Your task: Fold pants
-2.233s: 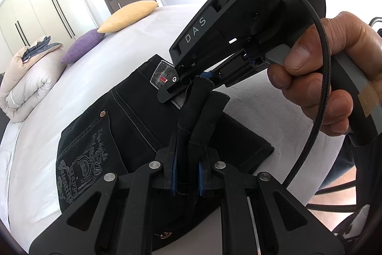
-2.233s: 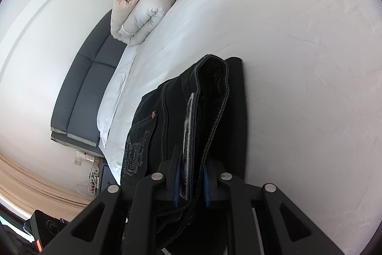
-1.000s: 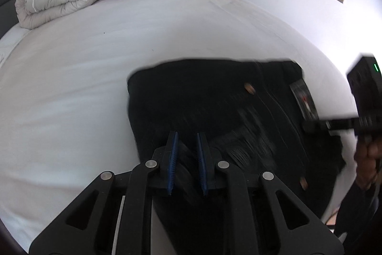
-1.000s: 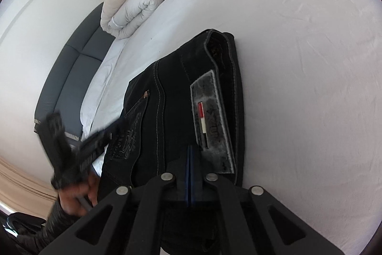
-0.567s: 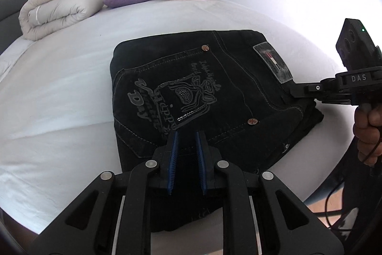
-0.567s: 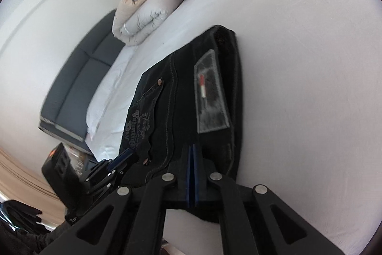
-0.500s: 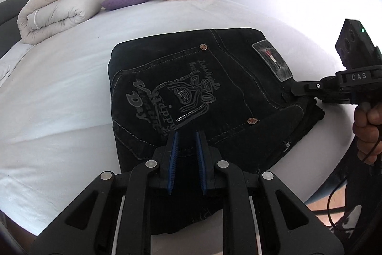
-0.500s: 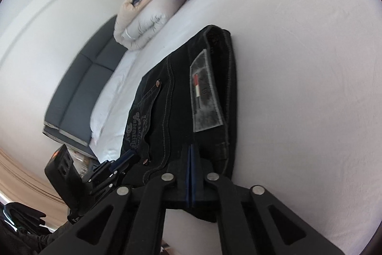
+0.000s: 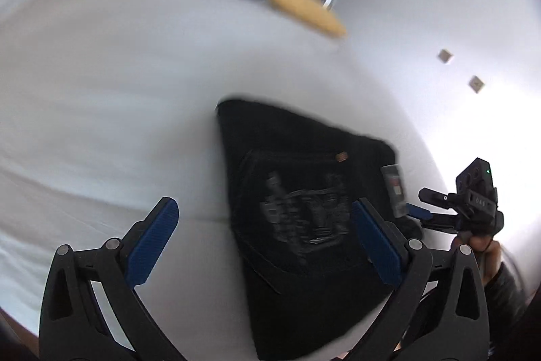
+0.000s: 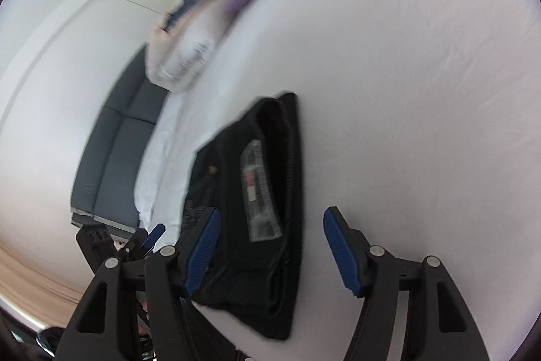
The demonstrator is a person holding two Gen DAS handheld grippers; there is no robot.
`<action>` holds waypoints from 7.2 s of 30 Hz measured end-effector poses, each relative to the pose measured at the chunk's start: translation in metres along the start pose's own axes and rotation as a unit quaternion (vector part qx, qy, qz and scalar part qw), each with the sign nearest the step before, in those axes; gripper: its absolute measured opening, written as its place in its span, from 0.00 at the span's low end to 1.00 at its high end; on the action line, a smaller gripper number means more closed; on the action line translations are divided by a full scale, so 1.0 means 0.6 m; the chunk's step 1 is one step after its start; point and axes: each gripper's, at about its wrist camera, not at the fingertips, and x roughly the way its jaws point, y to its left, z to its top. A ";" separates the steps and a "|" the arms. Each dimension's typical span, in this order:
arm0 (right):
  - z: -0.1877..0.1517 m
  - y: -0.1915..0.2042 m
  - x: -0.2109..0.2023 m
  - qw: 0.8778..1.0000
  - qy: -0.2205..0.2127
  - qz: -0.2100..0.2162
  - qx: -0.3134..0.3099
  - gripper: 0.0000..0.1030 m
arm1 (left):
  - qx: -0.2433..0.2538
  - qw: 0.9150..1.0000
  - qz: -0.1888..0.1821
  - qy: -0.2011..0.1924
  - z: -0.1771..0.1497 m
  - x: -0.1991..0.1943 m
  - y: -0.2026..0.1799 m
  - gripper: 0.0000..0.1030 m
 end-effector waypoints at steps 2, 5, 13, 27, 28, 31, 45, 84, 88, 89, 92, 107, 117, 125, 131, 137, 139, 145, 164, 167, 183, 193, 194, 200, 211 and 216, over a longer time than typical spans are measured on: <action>0.012 0.000 0.030 1.000 0.021 -0.012 0.011 0.54 | -0.012 0.999 -0.021 0.035 0.012 0.034 0.012 1.00; 0.026 0.012 0.064 0.999 0.044 -0.005 0.014 0.54 | -0.010 0.996 -0.028 0.081 0.022 0.076 0.012 0.99; 0.027 0.029 0.114 0.998 0.060 -0.017 -0.008 0.26 | 0.011 0.994 -0.007 0.110 0.031 0.112 -0.016 0.45; 0.122 0.137 0.007 0.993 -0.015 -0.015 -0.113 0.18 | 0.080 0.996 -0.033 0.026 0.169 0.047 -0.117 0.22; 0.136 0.134 0.004 0.993 -0.019 -0.019 -0.112 0.18 | 0.082 0.996 -0.036 0.027 0.181 0.059 -0.118 0.22; 0.182 0.110 0.001 0.994 -0.032 -0.031 -0.099 0.18 | 0.074 0.996 -0.044 0.039 0.209 0.108 -0.117 0.22; 0.221 -0.106 0.024 0.999 -0.027 -0.041 0.008 0.29 | 0.077 0.995 0.001 0.067 0.151 0.242 -0.095 0.42; -0.205 0.413 -0.426 0.777 -0.465 -0.286 -0.314 1.00 | 0.147 0.926 0.215 -0.273 -0.125 -0.397 -0.313 1.00; -0.203 0.367 -0.382 0.792 -0.421 -0.337 -0.285 1.00 | 0.139 0.947 0.196 -0.213 -0.136 -0.350 -0.300 1.00; -0.193 0.346 -0.371 0.814 -0.401 -0.333 -0.259 1.00 | 0.137 0.951 0.193 -0.201 -0.137 -0.335 -0.296 1.00; -0.174 0.303 -0.343 0.855 -0.355 -0.320 -0.202 1.00 | 0.134 0.957 0.192 -0.170 -0.142 -0.294 -0.286 1.00; -0.170 0.261 -0.228 0.890 -0.244 -0.343 -0.176 1.00 | 0.109 0.972 0.191 -0.079 -0.133 -0.144 -0.223 1.00; -0.170 0.255 -0.184 0.897 -0.200 -0.347 -0.189 1.00 | 0.101 0.974 0.196 -0.061 -0.143 -0.110 -0.201 1.00; -0.169 0.250 -0.167 0.901 -0.182 -0.345 -0.192 1.00 | 0.100 0.973 0.198 -0.057 -0.150 -0.106 -0.196 1.00; -0.171 0.250 -0.162 0.903 -0.175 -0.343 -0.191 1.00 | 0.099 0.974 0.197 -0.057 -0.151 -0.102 -0.192 1.00; -0.172 0.250 -0.160 0.904 -0.173 -0.342 -0.191 1.00 | 0.100 0.974 0.197 -0.057 -0.151 -0.102 -0.192 1.00; -0.173 0.250 -0.159 0.904 -0.173 -0.342 -0.191 1.00 | 0.100 0.974 0.197 -0.057 -0.151 -0.103 -0.192 1.00; -0.174 0.250 -0.160 0.904 -0.173 -0.342 -0.190 1.00 | 0.099 0.973 0.198 -0.058 -0.154 -0.100 -0.189 1.00; -0.175 0.250 -0.160 0.904 -0.173 -0.342 -0.189 1.00 | 0.097 0.973 0.202 -0.058 -0.158 -0.097 -0.184 1.00; -0.175 0.250 -0.159 0.904 -0.173 -0.342 -0.189 1.00 | 0.097 0.973 0.202 -0.059 -0.158 -0.097 -0.184 1.00; -0.176 0.250 -0.159 0.904 -0.172 -0.342 -0.189 1.00 | 0.098 0.973 0.202 -0.058 -0.158 -0.097 -0.183 1.00; -0.180 0.253 -0.157 0.904 -0.172 -0.342 -0.189 1.00 | 0.097 0.973 0.202 -0.059 -0.158 -0.097 -0.183 1.00; -0.181 0.254 -0.157 0.904 -0.172 -0.342 -0.189 1.00 | 0.097 0.973 0.203 -0.058 -0.158 -0.097 -0.183 1.00; -0.180 0.254 -0.157 0.904 -0.172 -0.343 -0.188 1.00 | 0.096 0.973 0.203 -0.058 -0.158 -0.097 -0.183 1.00; -0.181 0.253 -0.157 0.904 -0.171 -0.342 -0.188 1.00 | 0.095 0.973 0.204 -0.058 -0.159 -0.097 -0.182 1.00; -0.184 0.252 -0.154 0.905 -0.170 -0.342 -0.188 1.00 | 0.093 0.973 0.203 -0.057 -0.159 -0.096 -0.182 1.00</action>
